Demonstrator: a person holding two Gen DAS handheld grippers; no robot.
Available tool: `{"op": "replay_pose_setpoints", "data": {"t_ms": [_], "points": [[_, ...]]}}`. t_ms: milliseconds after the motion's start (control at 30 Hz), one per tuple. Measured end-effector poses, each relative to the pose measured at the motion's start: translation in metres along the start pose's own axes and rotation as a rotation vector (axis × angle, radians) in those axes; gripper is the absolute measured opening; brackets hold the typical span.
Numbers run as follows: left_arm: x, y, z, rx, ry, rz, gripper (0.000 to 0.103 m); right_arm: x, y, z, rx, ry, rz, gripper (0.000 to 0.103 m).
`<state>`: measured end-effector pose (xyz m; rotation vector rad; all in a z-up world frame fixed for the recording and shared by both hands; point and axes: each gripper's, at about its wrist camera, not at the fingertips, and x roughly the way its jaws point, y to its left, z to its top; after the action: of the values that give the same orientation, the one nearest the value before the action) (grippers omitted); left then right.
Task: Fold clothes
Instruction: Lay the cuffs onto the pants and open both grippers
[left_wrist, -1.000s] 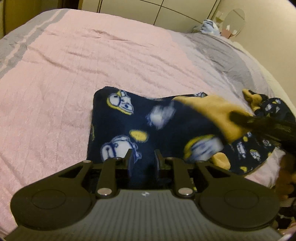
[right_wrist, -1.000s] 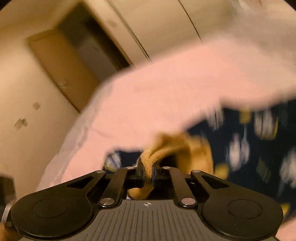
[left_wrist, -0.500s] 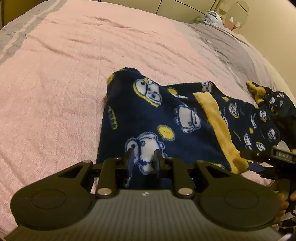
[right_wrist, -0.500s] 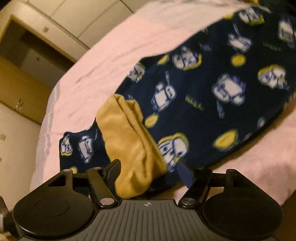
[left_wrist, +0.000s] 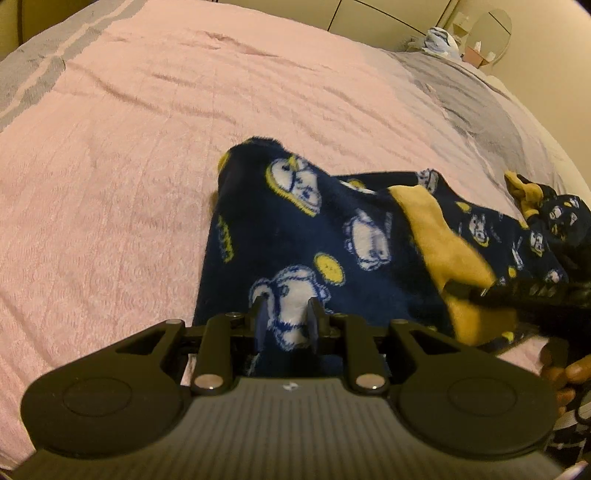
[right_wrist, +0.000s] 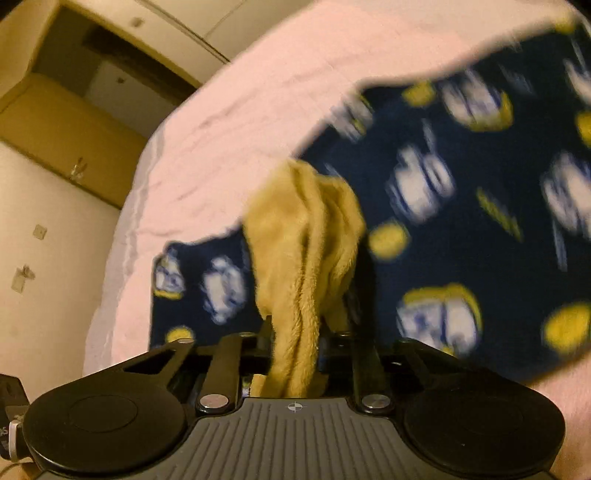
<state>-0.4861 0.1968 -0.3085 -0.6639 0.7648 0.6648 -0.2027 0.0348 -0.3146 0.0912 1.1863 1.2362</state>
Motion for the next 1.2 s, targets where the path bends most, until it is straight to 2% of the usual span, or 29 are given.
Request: {"op": "replay_pose_setpoints", "data": {"t_ms": [167,300,367,433,467,533,667,767,800,833,867,933,1000,1067,1133,1200], "points": [[-0.004,-0.013,0.005,0.016,-0.024,-0.050,0.018,-0.051,0.069,0.016,-0.410,-0.199,-0.017,0.016],[0.007,-0.029,0.003,0.051,-0.002,-0.082,0.018,-0.067,0.068,0.007,-0.512,-0.224,-0.094,0.016],[0.019,-0.036,0.000,0.085,0.033,-0.062,0.018,-0.041,0.029,0.003,-0.390,-0.089,-0.166,0.016],[0.029,-0.039,-0.004,0.106,0.070,-0.046,0.017,-0.008,-0.024,-0.005,-0.161,0.042,-0.207,0.017],[0.032,-0.041,-0.005,0.117,0.080,-0.040,0.017,0.000,-0.047,-0.009,-0.042,0.065,-0.204,0.017],[0.032,-0.042,-0.005,0.149,0.073,-0.029,0.017,-0.004,-0.066,-0.012,0.092,0.021,-0.130,0.017],[0.032,-0.044,-0.006,0.151,0.078,-0.034,0.017,-0.028,-0.041,-0.011,-0.056,-0.090,-0.112,0.017],[0.037,-0.050,-0.005,0.170,0.094,0.002,0.017,-0.009,-0.050,-0.013,-0.042,0.003,-0.169,0.020],[0.037,-0.053,-0.004,0.175,0.099,0.015,0.017,-0.004,-0.060,-0.015,0.003,0.031,-0.183,0.033],[0.034,-0.057,-0.002,0.182,0.095,0.028,0.017,-0.008,-0.065,-0.013,0.051,0.023,-0.184,0.042],[0.031,-0.060,-0.001,0.190,0.087,0.042,0.017,-0.012,-0.070,-0.012,0.091,0.014,-0.187,0.044],[0.023,-0.064,0.002,0.201,0.061,0.068,0.017,-0.031,-0.062,-0.006,0.076,-0.034,-0.233,0.046],[0.018,-0.065,0.004,0.197,0.050,0.079,0.017,-0.046,-0.049,-0.004,-0.007,-0.084,-0.271,0.046],[0.021,-0.066,0.002,0.193,0.067,0.090,0.017,-0.055,-0.034,-0.007,-0.137,-0.091,-0.244,0.046],[0.038,-0.067,-0.005,0.210,0.117,0.127,0.017,-0.047,-0.027,-0.016,-0.250,-0.030,-0.198,0.046],[0.051,-0.071,-0.012,0.235,0.138,0.166,0.018,-0.024,-0.031,-0.033,-0.341,0.077,-0.286,0.046]]}}
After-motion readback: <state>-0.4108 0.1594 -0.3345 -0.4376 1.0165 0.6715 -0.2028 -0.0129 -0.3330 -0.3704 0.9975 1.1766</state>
